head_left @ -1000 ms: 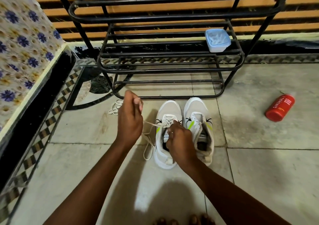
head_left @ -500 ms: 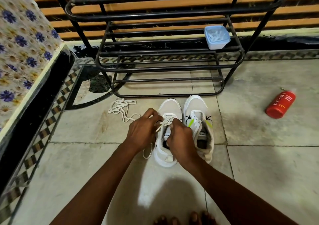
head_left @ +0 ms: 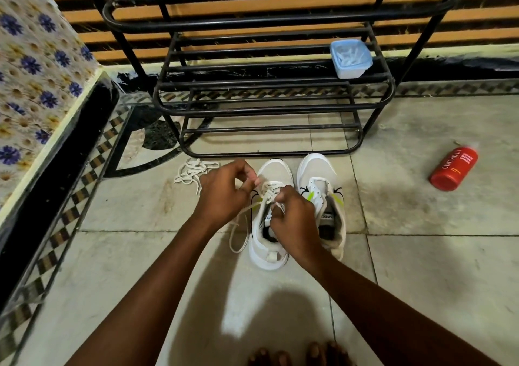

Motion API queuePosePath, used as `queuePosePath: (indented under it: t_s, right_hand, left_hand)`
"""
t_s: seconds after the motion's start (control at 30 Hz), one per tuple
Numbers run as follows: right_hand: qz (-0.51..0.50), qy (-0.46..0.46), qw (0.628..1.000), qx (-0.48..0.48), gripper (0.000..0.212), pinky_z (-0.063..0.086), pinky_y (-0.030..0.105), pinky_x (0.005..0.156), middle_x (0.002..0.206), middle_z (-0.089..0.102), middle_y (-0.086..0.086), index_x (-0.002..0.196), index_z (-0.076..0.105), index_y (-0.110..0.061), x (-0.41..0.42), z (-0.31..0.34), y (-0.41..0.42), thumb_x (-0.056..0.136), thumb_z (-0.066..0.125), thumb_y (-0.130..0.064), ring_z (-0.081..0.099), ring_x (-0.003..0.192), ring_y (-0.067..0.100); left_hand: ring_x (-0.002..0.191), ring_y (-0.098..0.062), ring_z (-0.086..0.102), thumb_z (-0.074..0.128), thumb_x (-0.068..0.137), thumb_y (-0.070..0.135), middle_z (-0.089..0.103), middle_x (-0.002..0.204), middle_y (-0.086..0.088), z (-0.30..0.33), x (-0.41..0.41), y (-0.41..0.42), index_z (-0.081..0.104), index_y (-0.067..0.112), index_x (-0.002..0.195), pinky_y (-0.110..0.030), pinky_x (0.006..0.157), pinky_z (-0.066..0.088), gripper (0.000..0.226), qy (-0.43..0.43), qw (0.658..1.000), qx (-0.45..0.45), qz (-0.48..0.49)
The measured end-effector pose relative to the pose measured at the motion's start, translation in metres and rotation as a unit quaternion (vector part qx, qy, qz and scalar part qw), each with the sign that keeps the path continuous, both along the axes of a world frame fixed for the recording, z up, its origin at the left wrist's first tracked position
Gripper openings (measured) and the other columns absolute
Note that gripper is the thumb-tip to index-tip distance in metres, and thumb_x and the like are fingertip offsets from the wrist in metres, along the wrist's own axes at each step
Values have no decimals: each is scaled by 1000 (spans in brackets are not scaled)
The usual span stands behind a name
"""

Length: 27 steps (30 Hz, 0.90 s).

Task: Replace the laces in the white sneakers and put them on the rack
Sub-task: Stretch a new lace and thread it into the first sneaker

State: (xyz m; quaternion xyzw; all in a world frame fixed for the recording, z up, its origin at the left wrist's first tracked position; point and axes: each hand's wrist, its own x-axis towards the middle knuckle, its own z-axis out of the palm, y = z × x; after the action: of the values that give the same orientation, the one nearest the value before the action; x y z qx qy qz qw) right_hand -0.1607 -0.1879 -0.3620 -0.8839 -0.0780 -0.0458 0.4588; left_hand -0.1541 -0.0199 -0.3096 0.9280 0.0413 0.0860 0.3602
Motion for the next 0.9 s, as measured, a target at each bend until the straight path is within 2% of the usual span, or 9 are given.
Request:
queuePosePath:
  t_s: [0.07,0.13,0.23,0.3,0.4,0.47,0.57,0.73,0.9]
  right_hand:
    - [-16,11,996,84,26,55,40,81,99,69,0,98,60,-16,1,10,-1,74,56,-8,66,92,21]
    - [3,48,983,177,35,57,38,82,103,70,-5,105,56,-20,7,28,0,76,60,-1,68,94,12]
    - [78,136,947,282,41,58,44,77,85,73,0,109,52,-18,28,55,3,82,67,8,72,85,18]
    - [106,105,956,254,31,52,38,68,66,62,-5,105,59,-12,40,69,2,81,73,2,62,67,14]
    - [127,83,961,233,13,41,30,61,63,53,2,89,69,-4,51,85,-2,85,79,-12,49,60,14]
    - [138,91,957,239,10,39,25,58,64,56,8,81,70,0,56,92,-6,88,74,-7,49,59,14]
    - [113,134,945,276,11,40,19,53,59,57,9,81,70,0,61,92,-15,91,67,0,52,55,14]
    - [46,200,918,340,14,48,29,65,57,52,4,90,67,6,67,86,-28,96,59,-2,53,58,16]
    - [-48,174,936,303,15,41,29,56,64,57,8,86,69,1,72,77,-33,96,62,-8,52,61,18]
  left_hand:
    - [80,-9,69,75,90,30,70,80,12,18,-4,-2,67,27,86,-46,81,57,10,-22,996,-78,-24]
    - [73,-16,69,76,92,23,67,75,8,36,-6,-7,68,25,87,-47,70,59,9,-31,987,-155,-36]
    - [70,-14,66,77,93,15,67,74,9,57,-8,-14,70,17,89,-33,66,53,9,-60,980,-187,-44]
    - [75,-14,66,80,91,14,69,78,7,69,-9,-13,71,14,90,-28,68,51,9,-85,976,-195,-51]
    - [80,-19,67,80,91,16,72,83,7,76,-10,-8,74,16,91,-32,70,52,5,-102,978,-165,-70]
    - [74,-22,64,76,94,18,72,82,7,72,-9,-1,77,17,93,-36,67,50,1,-90,981,-159,-67]
    - [66,-14,59,72,97,15,69,75,4,56,-10,10,78,13,97,-31,61,48,7,-61,977,-200,-41]
    - [61,-8,57,67,100,11,69,74,6,22,-19,32,76,14,92,-22,60,45,13,-32,973,-227,21]
    - [74,-10,65,65,101,14,72,76,11,-25,-25,63,73,31,87,-27,68,46,23,22,997,-64,47]
